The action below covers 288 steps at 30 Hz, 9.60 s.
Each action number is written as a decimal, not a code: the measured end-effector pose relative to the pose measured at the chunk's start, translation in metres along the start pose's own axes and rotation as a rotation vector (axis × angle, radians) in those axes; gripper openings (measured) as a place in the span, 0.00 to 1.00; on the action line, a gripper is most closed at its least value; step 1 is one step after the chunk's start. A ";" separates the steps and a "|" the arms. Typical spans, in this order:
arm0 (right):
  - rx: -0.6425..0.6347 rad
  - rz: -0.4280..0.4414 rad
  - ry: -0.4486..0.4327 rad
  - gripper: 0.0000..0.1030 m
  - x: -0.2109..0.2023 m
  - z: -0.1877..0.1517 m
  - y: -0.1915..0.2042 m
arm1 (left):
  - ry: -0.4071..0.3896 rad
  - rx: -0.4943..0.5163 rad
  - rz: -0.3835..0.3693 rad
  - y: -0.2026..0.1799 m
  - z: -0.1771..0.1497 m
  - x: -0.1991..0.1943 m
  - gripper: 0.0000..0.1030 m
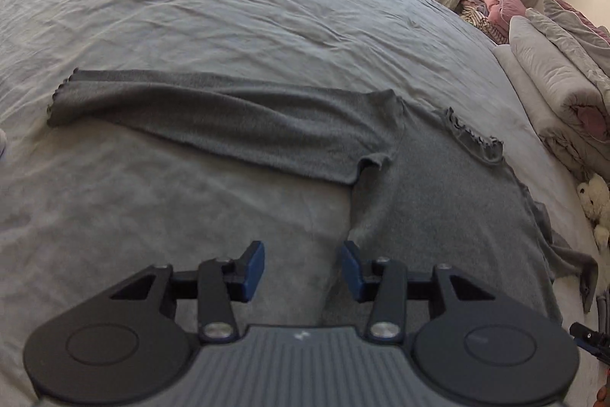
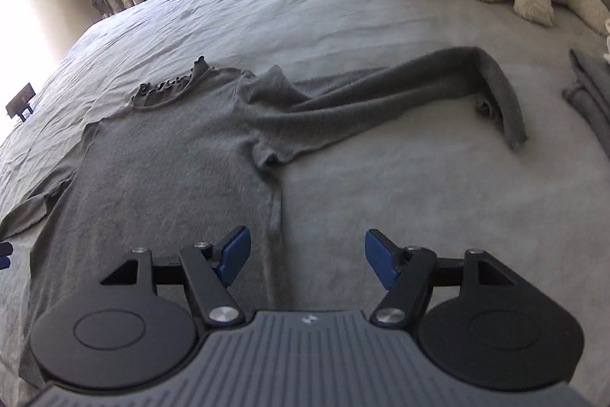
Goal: Fold clothes
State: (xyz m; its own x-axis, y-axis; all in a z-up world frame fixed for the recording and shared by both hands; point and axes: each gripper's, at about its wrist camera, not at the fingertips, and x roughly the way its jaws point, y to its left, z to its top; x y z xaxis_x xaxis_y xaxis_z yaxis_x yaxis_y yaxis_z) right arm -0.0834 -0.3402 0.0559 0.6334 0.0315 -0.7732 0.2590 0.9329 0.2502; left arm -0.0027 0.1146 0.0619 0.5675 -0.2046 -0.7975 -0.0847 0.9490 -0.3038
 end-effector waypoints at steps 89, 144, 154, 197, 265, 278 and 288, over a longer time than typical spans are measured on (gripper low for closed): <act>0.201 -0.361 -0.254 0.21 0.002 0.129 -0.143 | -0.097 0.189 0.109 -0.060 0.026 0.074 0.69; -0.113 -0.133 -0.029 0.69 0.045 0.098 -0.105 | -0.089 0.157 0.061 -0.058 0.031 0.070 0.69; 0.014 -0.260 -0.255 0.09 0.011 0.116 -0.107 | -0.095 0.136 0.047 -0.055 0.033 0.064 0.69; -0.104 0.380 0.098 0.05 0.123 0.064 0.211 | -0.105 0.022 -0.025 -0.024 0.057 0.043 0.69; -0.193 0.084 -0.003 0.09 0.091 0.082 0.020 | -0.086 0.066 -0.004 -0.030 0.056 0.052 0.69; -0.092 0.098 -0.115 0.69 0.097 0.118 0.014 | -0.072 0.081 0.013 -0.033 0.054 0.058 0.69; -0.214 0.037 -0.137 0.02 0.133 0.154 0.046 | -0.071 0.070 0.019 -0.029 0.058 0.060 0.69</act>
State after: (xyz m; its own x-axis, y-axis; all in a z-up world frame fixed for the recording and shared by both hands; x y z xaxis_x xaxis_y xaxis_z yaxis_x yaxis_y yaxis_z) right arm 0.1252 -0.3485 0.0546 0.7361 0.0321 -0.6761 0.0828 0.9871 0.1370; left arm 0.0812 0.0892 0.0532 0.6235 -0.1714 -0.7628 -0.0400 0.9674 -0.2501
